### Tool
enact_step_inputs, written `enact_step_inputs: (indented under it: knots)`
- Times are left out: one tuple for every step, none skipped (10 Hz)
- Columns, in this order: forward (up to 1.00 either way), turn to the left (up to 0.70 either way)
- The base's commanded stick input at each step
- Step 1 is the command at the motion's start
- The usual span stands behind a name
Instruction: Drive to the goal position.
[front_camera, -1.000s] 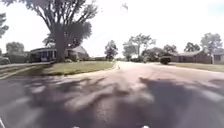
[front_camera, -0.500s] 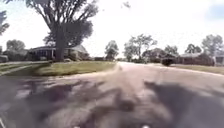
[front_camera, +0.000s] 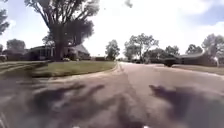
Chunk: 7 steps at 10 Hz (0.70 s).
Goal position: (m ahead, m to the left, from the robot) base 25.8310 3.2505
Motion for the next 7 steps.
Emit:
enact_step_inputs:
  knots:
    - [1.00, -0.01]
    - [1.00, -0.13]
    - [1.00, -0.37]
    - [1.00, -0.40]
    - [1.00, -0.36]
    - [1.00, -0.08]
    - [1.00, 0.00]
